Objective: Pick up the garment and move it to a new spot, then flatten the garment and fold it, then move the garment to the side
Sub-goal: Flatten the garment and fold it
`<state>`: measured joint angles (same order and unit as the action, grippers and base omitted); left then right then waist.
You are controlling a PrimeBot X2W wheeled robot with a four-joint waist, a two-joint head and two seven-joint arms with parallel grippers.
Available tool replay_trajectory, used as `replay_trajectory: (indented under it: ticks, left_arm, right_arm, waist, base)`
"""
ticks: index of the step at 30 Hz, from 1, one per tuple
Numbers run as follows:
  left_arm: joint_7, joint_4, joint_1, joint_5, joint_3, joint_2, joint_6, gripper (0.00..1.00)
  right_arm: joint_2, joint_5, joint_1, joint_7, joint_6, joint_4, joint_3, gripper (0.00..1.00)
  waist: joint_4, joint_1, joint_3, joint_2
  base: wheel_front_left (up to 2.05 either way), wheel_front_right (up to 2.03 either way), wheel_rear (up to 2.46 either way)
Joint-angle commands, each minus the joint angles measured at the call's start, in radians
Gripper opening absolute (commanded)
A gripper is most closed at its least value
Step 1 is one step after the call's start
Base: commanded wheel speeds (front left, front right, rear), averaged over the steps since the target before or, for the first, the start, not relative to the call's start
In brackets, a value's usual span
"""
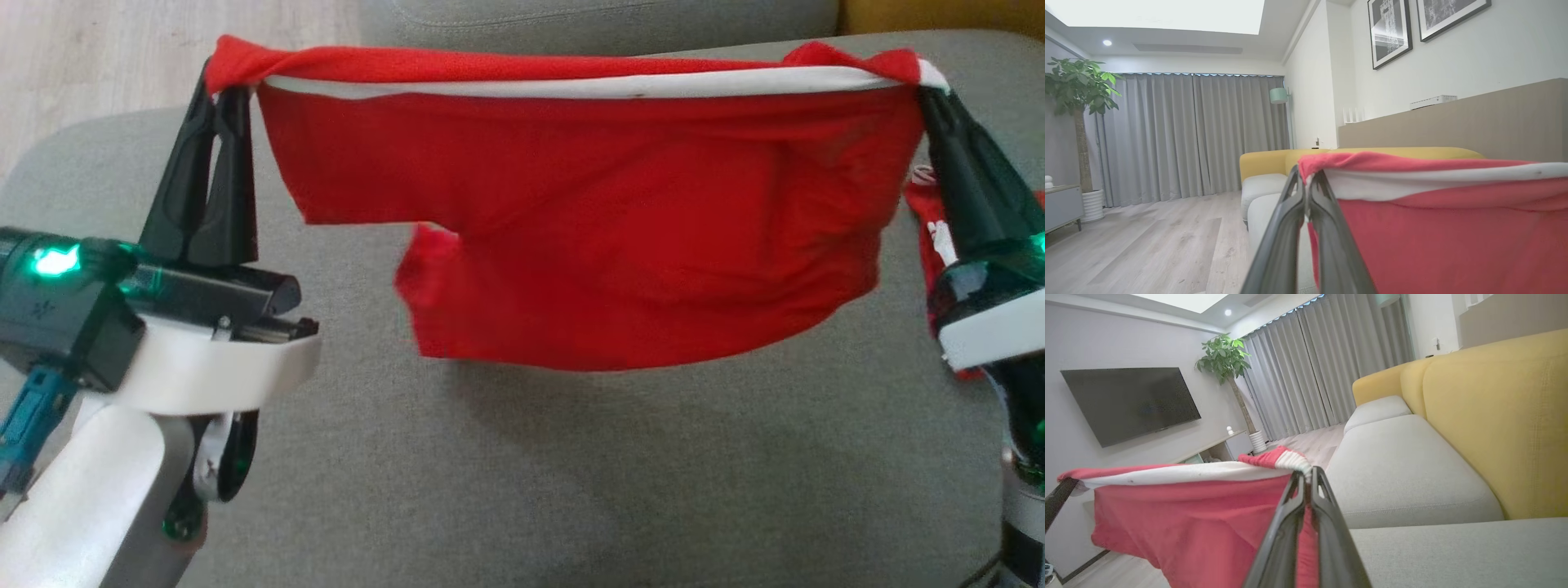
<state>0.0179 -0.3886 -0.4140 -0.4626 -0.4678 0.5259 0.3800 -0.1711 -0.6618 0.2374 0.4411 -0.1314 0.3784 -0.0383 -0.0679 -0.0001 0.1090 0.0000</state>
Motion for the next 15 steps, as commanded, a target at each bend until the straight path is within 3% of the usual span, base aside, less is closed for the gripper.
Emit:
replay_trajectory:
  ticks: [1, 7, 11, 15]
  left_arm:
    - [0.009, -0.029, -0.054, 0.006, 0.055, 0.037, 0.014, 0.0]
    - [0.031, 0.021, -0.067, -0.04, 0.016, -0.007, -0.012, 0.0]
    - [0.027, 0.185, -0.17, -0.115, -0.005, -0.076, -0.096, 0.0]
    - [0.006, 0.451, -0.361, -0.178, 0.004, -0.162, -0.186, 0.0]
  right_arm:
    - [0.002, -0.006, 0.036, 0.015, 0.001, 0.038, 0.0, 0.0]
    - [0.023, -0.029, 0.059, 0.065, 0.001, 0.008, -0.017, 0.0]
    - [0.019, -0.072, 0.178, 0.066, 0.001, -0.112, -0.017, 0.0]
    - [0.011, -0.113, 0.388, 0.027, 0.001, -0.285, 0.002, 0.0]
  waist:
    - [-0.004, 0.0001, 0.004, 0.0]
    - [-0.01, 0.0001, 0.049, 0.0]
    - [-0.003, 0.0001, 0.089, 0.0]
    - [0.001, 0.0001, 0.109, 0.0]
  base:
    - [0.0, 0.0, 0.0]
    - [0.0, 0.0, 0.0]
    - [0.0, 0.0, 0.0]
    - [0.0, 0.0, 0.0]
